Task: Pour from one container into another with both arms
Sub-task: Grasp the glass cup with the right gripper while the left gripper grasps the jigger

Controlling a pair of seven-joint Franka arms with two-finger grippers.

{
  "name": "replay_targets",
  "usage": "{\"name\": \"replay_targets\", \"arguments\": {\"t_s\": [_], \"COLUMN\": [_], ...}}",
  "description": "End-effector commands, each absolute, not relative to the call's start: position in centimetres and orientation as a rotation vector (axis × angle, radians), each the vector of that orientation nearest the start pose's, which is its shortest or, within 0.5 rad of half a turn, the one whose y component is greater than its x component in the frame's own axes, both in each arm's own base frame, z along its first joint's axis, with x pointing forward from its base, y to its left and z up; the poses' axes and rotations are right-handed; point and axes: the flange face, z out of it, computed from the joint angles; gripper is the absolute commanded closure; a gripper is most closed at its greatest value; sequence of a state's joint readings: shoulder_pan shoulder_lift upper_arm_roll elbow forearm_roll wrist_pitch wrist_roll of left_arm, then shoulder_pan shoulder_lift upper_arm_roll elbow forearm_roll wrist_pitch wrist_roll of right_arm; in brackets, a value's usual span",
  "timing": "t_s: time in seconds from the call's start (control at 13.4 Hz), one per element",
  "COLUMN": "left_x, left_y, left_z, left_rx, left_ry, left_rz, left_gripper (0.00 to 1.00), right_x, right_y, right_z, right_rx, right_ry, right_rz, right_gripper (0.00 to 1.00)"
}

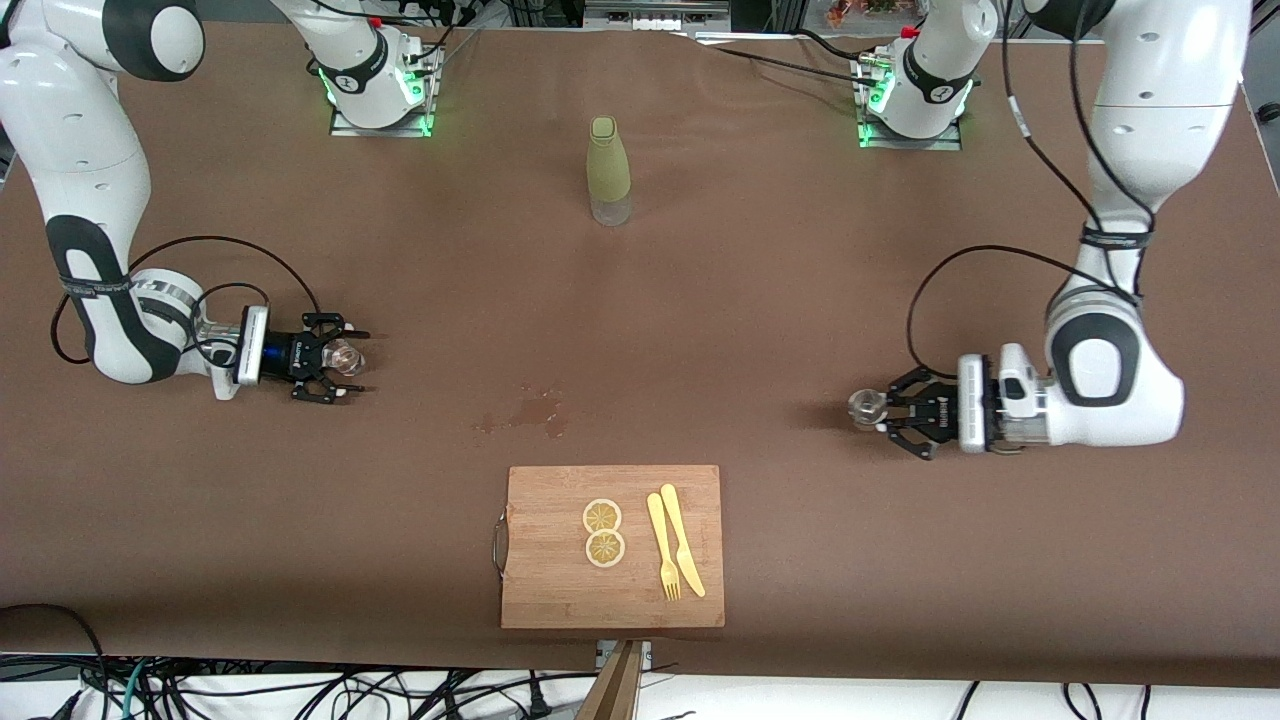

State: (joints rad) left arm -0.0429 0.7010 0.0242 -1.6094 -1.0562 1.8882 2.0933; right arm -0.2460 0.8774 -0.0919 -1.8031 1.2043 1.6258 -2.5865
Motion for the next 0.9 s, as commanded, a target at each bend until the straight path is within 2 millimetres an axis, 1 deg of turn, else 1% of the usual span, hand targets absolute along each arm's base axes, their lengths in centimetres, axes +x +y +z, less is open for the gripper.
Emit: {"name": "replay_targets", "arguments": {"t_s": [0.0,0.15,0.22,0.3,0.45,0.6,0.67,0.82], "left_x": [66.5,66.2,66.0,65.8,64.9,63.2,62.5,60.6], "left_y": [-13.2,-16.7,-18.3,-20.1,-24.1,-29.2,-31.4,-36.6], "left_z": [22.0,21.7,21.6,21.7,21.6,21.3,21.4,21.2], "left_rx": [1.678,1.705,1.718,1.733,1.745,1.784,1.807,1.819], "left_ry": [-1.563,-1.503,-1.496,-1.519,-1.541,-1.498,-1.453,-1.338], "left_rz": [0.71,0.719,0.718,0.722,0.72,0.7,0.715,0.757], "left_gripper": [1.0,1.0,1.0,1.0,1.0,1.0,1.0,1.0], "right_x": [54.5,54.4,54.5,54.5,54.6,55.1,55.4,56.1], "right_y": [-8.9,-8.6,-8.6,-8.6,-8.3,-7.9,-7.9,-7.0], "right_z": [5.5,5.2,5.2,5.3,5.3,5.4,5.6,6.0], "right_rx": [-1.456,-1.452,-1.452,-1.451,-1.447,-1.449,-1.463,-1.468], "right_ry": [-1.304,-1.304,-1.305,-1.307,-1.311,-1.309,-1.286,-1.262], "right_rz": [-1.016,-1.01,-1.011,-1.012,-1.008,-0.997,-1.004,-0.996], "right_gripper": [0.17,0.28,0.37,0.45,0.51,0.51,0.54,0.6]}}
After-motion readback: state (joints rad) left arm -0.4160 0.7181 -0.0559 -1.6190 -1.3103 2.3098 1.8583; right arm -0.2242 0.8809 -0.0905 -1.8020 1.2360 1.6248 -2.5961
